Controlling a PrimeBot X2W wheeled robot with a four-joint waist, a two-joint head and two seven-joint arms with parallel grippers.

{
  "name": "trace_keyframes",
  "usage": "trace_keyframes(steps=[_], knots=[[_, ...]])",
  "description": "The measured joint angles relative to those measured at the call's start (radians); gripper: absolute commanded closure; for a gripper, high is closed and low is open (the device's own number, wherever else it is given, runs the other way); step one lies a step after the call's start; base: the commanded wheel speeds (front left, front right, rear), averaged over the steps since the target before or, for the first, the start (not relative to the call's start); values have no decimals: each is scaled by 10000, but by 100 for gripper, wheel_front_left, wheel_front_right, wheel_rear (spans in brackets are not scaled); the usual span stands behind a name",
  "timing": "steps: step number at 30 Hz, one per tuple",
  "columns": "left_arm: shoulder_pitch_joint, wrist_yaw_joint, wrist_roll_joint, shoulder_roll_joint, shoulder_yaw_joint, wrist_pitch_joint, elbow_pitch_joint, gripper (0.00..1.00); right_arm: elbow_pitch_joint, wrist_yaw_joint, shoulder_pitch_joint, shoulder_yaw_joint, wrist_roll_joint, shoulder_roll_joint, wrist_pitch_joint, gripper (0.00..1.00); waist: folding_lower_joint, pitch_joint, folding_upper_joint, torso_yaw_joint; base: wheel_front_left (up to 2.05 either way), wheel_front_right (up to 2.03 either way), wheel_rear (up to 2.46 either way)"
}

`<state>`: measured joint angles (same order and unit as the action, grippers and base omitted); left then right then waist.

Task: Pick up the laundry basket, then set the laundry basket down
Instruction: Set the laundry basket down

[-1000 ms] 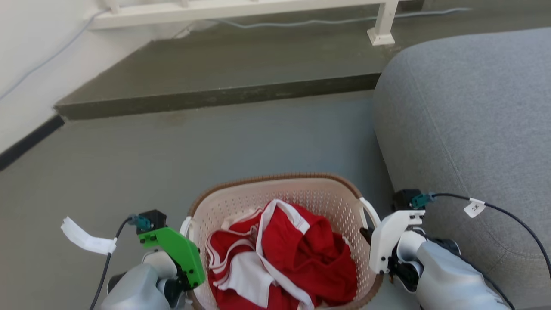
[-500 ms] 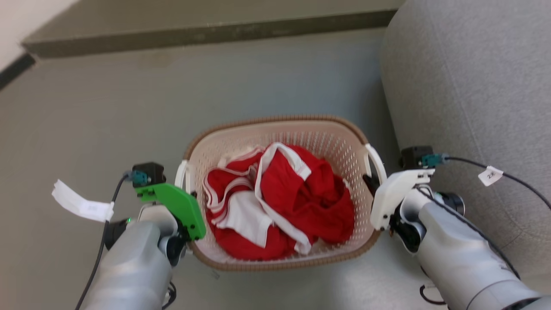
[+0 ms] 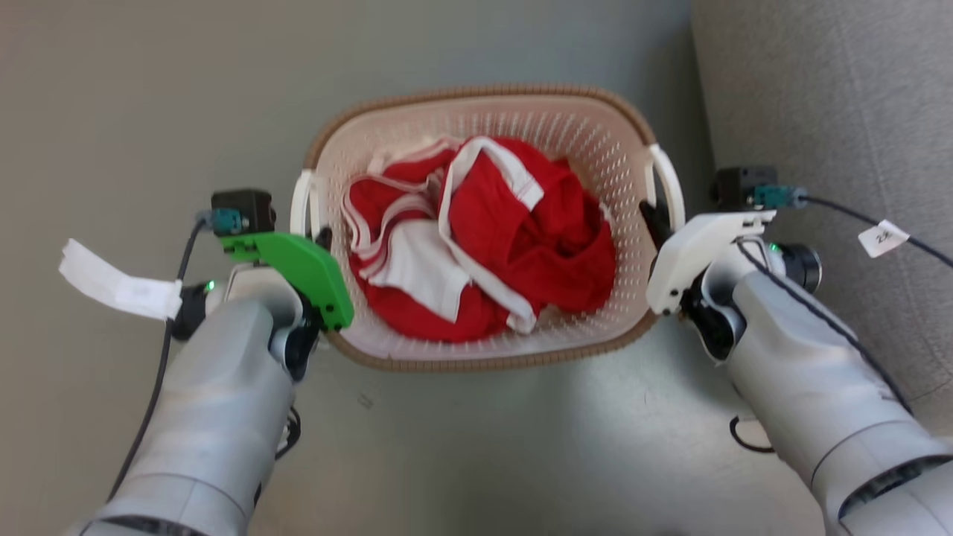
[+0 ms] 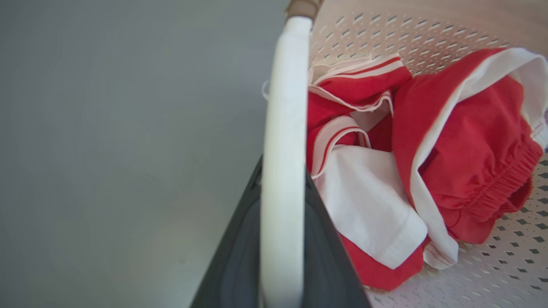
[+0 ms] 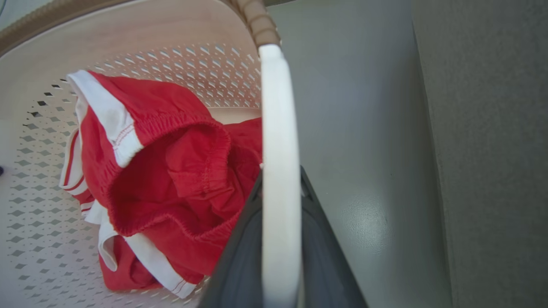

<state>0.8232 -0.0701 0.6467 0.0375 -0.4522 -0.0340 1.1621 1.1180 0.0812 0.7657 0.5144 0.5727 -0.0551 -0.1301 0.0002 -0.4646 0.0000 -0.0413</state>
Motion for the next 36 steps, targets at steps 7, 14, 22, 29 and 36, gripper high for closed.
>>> trace_keyframes(steps=[7, 14, 22, 29, 36], knots=[[695, 48, -29, -15, 6, -360, -117, 100, -63, -144, 642, -54, -194, -86, -399, 100, 0, -1013, 0, 64, 0, 0, 0], [1306, 104, -186, -84, 2, -637, -148, 100, -148, -230, 1299, -52, -313, -142, -640, 100, 0, -2025, 0, 130, 0, 0, 0], [2125, 180, -326, -115, -6, -911, -261, 100, -286, -318, 2163, -56, -426, -330, -784, 100, 0, -3185, 0, 200, 0, 0, 0], [2824, 207, -380, -107, -25, -1074, -341, 100, -360, -405, 2799, -174, -449, -453, -894, 100, -1, -4194, 0, 279, 0, 0, 0], [2909, 205, -428, -81, -21, -1264, -159, 100, -305, -405, 2944, -180, -451, -447, -953, 100, 0, -4899, 0, 349, 0, 0, 0]])
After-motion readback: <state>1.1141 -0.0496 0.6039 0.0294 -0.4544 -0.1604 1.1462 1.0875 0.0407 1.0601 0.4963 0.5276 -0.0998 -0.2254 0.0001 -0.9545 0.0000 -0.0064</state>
